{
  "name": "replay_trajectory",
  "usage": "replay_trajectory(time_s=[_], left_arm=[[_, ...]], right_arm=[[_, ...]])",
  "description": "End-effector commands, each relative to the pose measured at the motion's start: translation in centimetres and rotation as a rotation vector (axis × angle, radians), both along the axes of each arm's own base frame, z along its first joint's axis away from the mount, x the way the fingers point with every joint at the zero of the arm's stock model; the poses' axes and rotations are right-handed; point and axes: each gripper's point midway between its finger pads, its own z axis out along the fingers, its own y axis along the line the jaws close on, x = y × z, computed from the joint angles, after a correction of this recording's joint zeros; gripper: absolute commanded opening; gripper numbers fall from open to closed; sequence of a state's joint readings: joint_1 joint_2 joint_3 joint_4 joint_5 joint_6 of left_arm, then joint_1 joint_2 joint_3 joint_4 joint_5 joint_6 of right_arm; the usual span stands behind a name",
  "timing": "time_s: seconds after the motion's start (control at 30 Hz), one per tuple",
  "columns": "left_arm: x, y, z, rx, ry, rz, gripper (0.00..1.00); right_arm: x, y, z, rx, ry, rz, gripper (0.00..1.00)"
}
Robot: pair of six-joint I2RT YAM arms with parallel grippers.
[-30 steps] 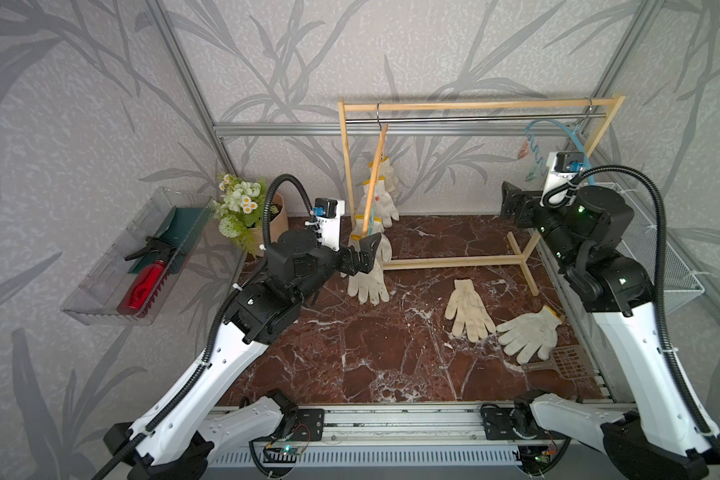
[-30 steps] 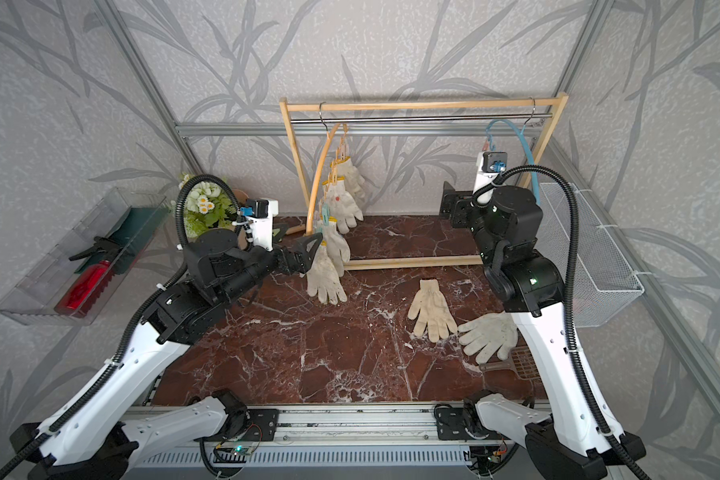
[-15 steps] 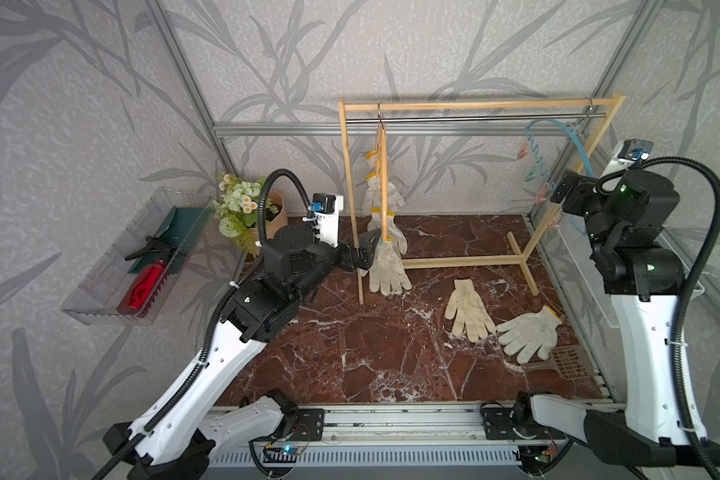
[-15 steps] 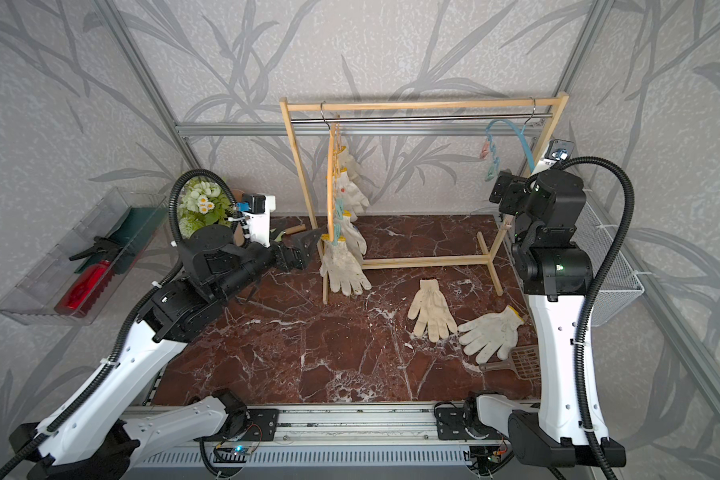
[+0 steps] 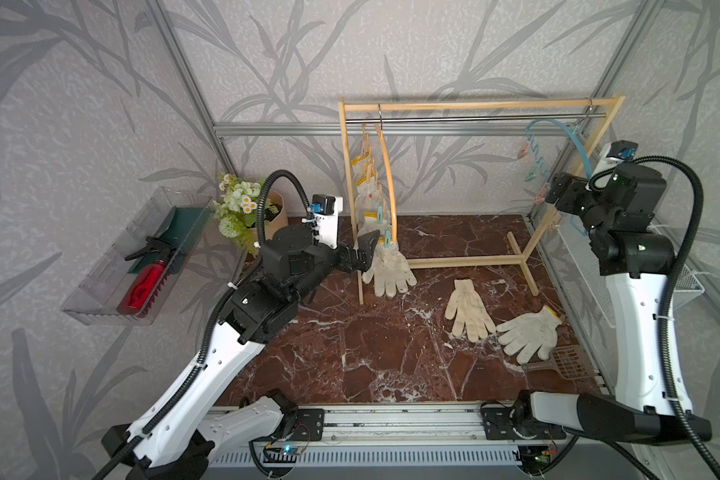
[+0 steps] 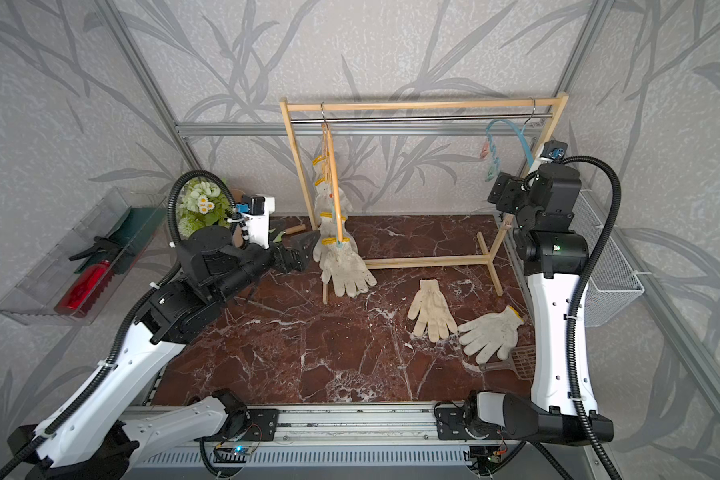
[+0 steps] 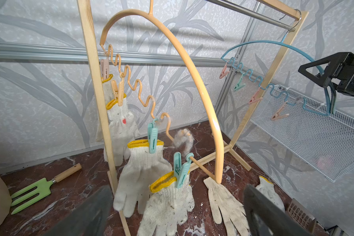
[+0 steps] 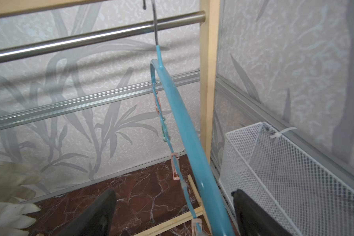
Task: Clip the gloves onto a hanger to dry
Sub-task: Move the hanger to the clothesline.
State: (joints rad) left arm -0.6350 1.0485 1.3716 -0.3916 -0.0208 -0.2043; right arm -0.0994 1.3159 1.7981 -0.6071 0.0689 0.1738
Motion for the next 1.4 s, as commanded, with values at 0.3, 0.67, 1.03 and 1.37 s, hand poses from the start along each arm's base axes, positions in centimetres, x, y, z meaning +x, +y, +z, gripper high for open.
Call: replay_trajectory(time_s=[0.3, 0.67, 1.03, 1.37], left_arm=[[-0.3, 0.0, -0.1, 0.013, -0.006, -0.006, 0.99], [-0.4, 0.2, -0.3, 0.014, -0.003, -0.005, 0.99], [-0.4, 0.0, -0.2, 0.008, -0.003, -0.009, 0.99], [-0.6, 0.4, -0.3, 0.005, -0.001, 0.002, 0.99]], right_arm=[[0.4, 5.9, 0.9, 0.161, -0.045, 0.320, 0.74], [1.2, 4.2, -0.4, 0.136, -0.018, 0.228, 0.62], [1.0, 5.4, -0.3, 0.132, -0.020, 0.266, 0.36], [1.2, 10.6, 0.3, 0.128, -0.022, 0.394, 0.32]])
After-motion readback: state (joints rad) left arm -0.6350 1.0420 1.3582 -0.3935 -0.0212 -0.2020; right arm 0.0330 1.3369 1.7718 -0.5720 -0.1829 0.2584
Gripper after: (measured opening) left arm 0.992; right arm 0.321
